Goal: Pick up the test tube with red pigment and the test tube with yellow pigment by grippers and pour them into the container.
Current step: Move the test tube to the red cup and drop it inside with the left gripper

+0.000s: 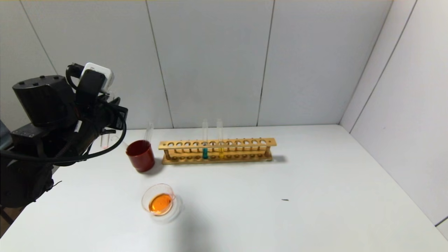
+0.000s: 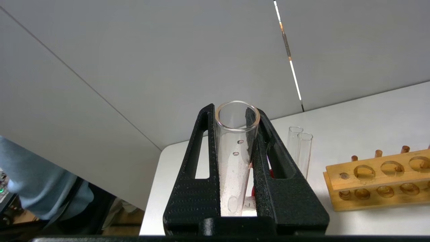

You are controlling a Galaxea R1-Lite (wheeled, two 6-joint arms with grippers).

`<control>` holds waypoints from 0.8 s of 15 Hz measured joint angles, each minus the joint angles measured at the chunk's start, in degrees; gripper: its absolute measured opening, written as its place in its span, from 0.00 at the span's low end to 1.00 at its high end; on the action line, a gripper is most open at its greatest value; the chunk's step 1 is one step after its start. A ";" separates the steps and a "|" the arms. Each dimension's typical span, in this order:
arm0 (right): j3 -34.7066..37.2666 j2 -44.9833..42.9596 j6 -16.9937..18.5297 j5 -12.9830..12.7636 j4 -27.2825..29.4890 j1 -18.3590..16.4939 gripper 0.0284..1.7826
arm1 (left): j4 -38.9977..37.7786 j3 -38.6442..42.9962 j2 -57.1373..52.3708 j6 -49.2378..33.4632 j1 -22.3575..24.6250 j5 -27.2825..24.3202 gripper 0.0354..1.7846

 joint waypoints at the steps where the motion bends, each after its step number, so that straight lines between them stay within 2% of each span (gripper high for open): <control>1: 0.00 0.00 0.00 0.02 0.00 0.00 0.98 | -0.16 -0.16 -0.02 0.00 0.01 -0.55 0.16; 5: 0.00 0.00 -0.02 0.02 0.00 0.00 0.98 | -0.44 -0.35 -0.50 0.13 -0.05 -2.01 0.16; 7: 0.00 0.00 0.00 0.02 0.00 0.00 0.98 | -0.41 0.33 -1.00 0.24 -1.15 -3.72 0.16; 12: 0.00 0.00 0.00 0.02 0.00 0.00 0.98 | -0.52 0.88 -0.79 0.35 -3.44 -4.11 0.16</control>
